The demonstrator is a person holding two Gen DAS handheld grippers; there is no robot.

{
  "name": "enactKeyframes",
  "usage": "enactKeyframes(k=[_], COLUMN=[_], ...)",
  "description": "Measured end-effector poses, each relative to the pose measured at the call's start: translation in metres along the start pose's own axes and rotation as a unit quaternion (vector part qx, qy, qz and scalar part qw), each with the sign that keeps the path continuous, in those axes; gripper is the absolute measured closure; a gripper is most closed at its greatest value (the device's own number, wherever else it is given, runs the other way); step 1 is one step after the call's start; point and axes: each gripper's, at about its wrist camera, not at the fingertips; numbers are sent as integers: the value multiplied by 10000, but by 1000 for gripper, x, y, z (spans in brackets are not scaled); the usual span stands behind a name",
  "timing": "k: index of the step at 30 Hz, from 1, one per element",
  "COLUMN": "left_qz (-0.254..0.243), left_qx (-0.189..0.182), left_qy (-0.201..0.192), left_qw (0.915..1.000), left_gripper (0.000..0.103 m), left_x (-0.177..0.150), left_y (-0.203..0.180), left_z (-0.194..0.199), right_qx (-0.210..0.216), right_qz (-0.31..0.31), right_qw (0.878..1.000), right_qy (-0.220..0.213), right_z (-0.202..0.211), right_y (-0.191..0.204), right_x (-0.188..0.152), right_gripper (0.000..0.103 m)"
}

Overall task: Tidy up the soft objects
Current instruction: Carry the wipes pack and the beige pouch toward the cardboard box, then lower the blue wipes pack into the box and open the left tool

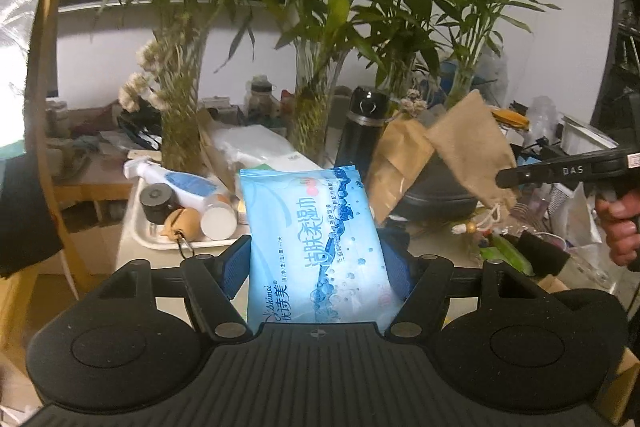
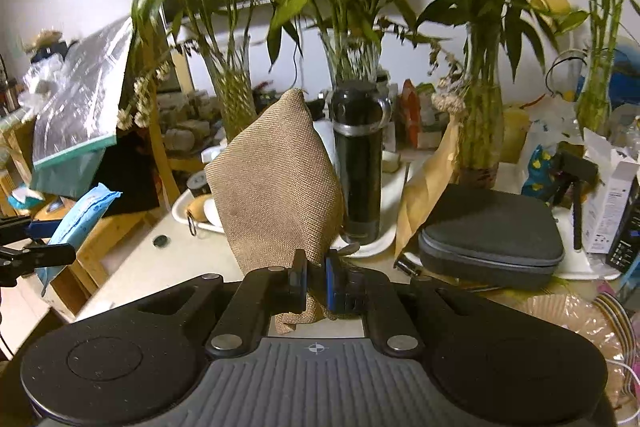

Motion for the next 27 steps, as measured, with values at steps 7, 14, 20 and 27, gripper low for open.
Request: enactKeyframes(k=[7, 14, 20, 27], left_qz=[236, 34, 64, 327], left_qx=[252, 249, 251, 79], left_qy=[31, 39, 305, 752], left_qw=[9994, 9997, 9992, 9966], left_gripper=[36, 36, 36, 35], left_x=[5, 5, -7, -26], left_y=[-11, -32, -50, -60], left_z=[40, 69, 74, 65], right_qx=[126, 406, 646, 747], right_qz=[-240, -422, -547, -515], right_qw=[9992, 9967, 9940, 9932], right_qy=[-277, -567, -689, -732], right_z=[40, 79, 100, 112], right_y=[1, 15, 22, 26], right_x=[-11, -26, -37, -44], right_gripper=[92, 92, 92, 92])
Point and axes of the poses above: each gripper's, at about its wrist camera, not at the fingertips, and z roughly against the way its jaws point, y to its left, x to its top
